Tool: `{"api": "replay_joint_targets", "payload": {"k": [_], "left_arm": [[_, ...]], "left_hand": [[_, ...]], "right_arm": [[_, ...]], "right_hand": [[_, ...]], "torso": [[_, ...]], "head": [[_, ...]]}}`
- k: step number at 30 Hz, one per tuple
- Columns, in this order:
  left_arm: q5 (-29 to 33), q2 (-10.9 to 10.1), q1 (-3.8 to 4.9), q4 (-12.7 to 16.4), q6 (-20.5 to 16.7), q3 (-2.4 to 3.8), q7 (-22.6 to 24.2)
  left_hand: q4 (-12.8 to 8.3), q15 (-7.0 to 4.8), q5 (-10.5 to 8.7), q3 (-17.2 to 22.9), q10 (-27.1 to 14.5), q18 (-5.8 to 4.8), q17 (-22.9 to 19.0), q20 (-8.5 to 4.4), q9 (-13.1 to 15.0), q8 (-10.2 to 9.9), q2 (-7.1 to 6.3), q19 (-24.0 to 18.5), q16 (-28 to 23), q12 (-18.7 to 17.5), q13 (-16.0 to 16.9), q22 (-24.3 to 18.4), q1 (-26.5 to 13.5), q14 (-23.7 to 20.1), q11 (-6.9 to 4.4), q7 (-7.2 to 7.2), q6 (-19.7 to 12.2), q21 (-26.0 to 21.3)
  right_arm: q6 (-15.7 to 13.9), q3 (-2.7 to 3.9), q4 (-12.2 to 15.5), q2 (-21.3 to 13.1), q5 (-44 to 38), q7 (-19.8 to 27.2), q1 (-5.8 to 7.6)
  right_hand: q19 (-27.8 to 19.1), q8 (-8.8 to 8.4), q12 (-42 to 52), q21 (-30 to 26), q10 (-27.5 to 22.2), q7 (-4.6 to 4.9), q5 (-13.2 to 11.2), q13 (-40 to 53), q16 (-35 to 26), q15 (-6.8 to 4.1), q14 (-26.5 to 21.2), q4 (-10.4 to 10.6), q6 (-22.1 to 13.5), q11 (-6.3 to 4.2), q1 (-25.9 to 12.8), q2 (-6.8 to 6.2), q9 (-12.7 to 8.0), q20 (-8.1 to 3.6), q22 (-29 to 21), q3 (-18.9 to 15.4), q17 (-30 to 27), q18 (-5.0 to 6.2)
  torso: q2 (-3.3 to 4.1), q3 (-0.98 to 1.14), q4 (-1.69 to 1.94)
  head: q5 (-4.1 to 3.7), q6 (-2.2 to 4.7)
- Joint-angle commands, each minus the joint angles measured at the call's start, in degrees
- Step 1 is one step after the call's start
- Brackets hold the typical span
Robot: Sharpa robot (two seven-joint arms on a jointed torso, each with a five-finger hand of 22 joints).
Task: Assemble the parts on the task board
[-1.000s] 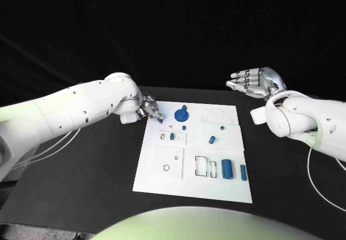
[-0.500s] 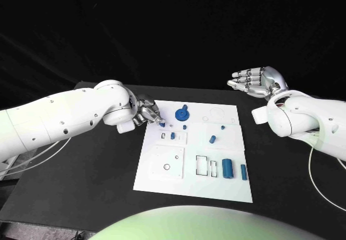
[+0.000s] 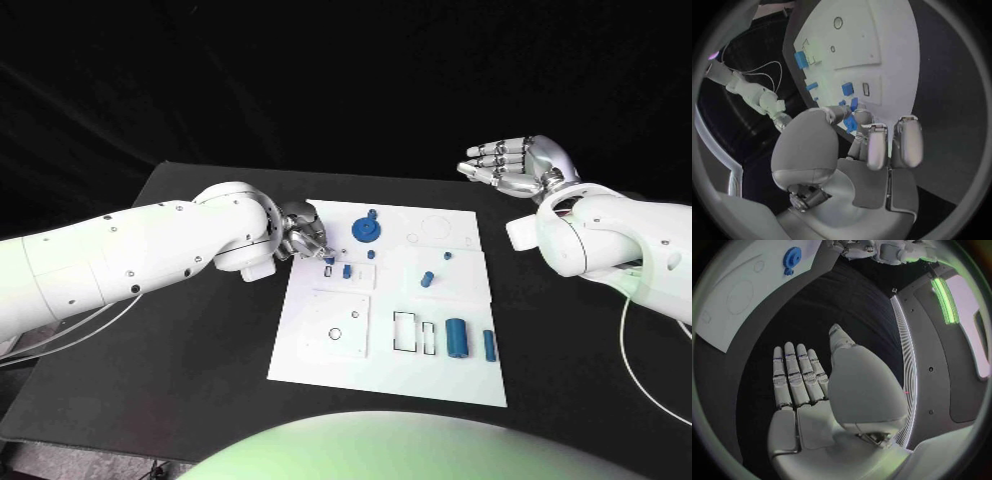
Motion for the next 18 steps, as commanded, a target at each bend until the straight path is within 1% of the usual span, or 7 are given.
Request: {"api": "replay_joint_targets", "payload": {"k": [1,4,7,10,18], "left_arm": [[-4.2,0.0,-0.37,0.5,-0.9,-0.01,0.6],[-5.0,0.0,-0.57,0.7,-0.6,-0.02,0.5],[-6.5,0.0,-0.71,0.9,-0.1,-0.03,0.2],[-7.4,0.0,-0.77,1.0,0.6,-0.03,-0.1],[-8.1,-0.1,-0.82,1.3,2.2,-0.05,-0.7]], "left_hand": [[-10.1,-0.32,0.27,10.6,0.4,-0.43,8.4,0.10,0.1,0.3,-0.13,0.4,0.4,0.3,0.1,0.0,-0.3,4.2,0.11,0.03,0.5,0.3],[-10.2,-0.35,0.34,10.7,0.5,-0.41,8.4,0.07,0.1,0.3,-0.25,0.4,0.4,0.4,0.2,0.0,-0.4,4.2,0.08,0.00,0.6,0.3],[-10.3,-0.38,0.44,10.9,0.8,-0.42,8.4,0.04,0.1,0.3,-0.42,0.4,0.4,0.5,0.4,0.0,-0.5,4.2,0.04,-0.04,0.8,0.3],[-10.5,-0.44,0.62,11.1,1.2,-0.44,8.5,0.00,0.1,0.3,-0.62,0.5,0.4,0.8,0.9,0.1,-0.7,4.2,-0.02,-0.10,1.0,0.4],[-10.6,-0.49,0.88,11.4,1.4,-0.46,8.5,-0.04,0.1,0.4,-0.83,0.5,0.4,0.9,1.0,0.2,-0.9,4.2,-0.08,-0.16,1.1,0.4]], "right_arm": [[0.5,0.01,0.1,0.0,-0.1,0.7,-0.05],[0.5,0.01,0.1,0.0,-0.1,0.7,-0.06],[0.5,0.01,0.2,0.0,-0.1,0.7,-0.07],[0.5,0.01,0.3,0.0,-0.1,0.7,-0.08],[0.5,0.01,0.3,-0.1,0.0,0.7,-0.09]], "right_hand": [[0.3,-0.17,-0.3,0.2,0.4,2.93,0.1,-0.1,-0.2,-0.06,0.5,-0.1,0.4,0.16,0.1,0.46,-0.1,0.11,0.0,-0.3,-0.1,0.22],[0.3,-0.17,-0.3,0.2,0.4,2.93,0.1,-0.1,-0.2,-0.06,0.5,-0.1,0.4,0.16,0.1,0.46,-0.1,0.11,0.0,-0.3,-0.1,0.22],[0.3,-0.17,-0.3,0.2,0.4,2.93,0.1,-0.1,-0.2,-0.06,0.5,-0.1,0.4,0.16,0.1,0.46,-0.1,0.11,0.0,-0.3,-0.1,0.22],[0.3,-0.17,-0.3,0.2,0.4,2.93,0.1,-0.1,-0.2,-0.06,0.5,-0.1,0.4,0.16,0.1,0.46,-0.1,0.11,0.0,-0.3,-0.1,0.22],[0.3,-0.17,-0.3,0.2,0.4,2.93,0.1,-0.1,-0.2,-0.06,0.5,-0.1,0.4,0.16,0.1,0.46,-0.1,0.11,0.0,-0.3,-0.1,0.22]], "torso": [[0.09,0.03,-0.03],[0.09,0.01,-0.04],[0.09,0.05,-0.05],[0.08,0.08,-0.05],[0.03,0.04,-0.02]], "head": [[-0.01,0.00],[0.02,-0.03],[0.06,-0.03],[0.08,-0.03],[0.16,-0.03]]}}
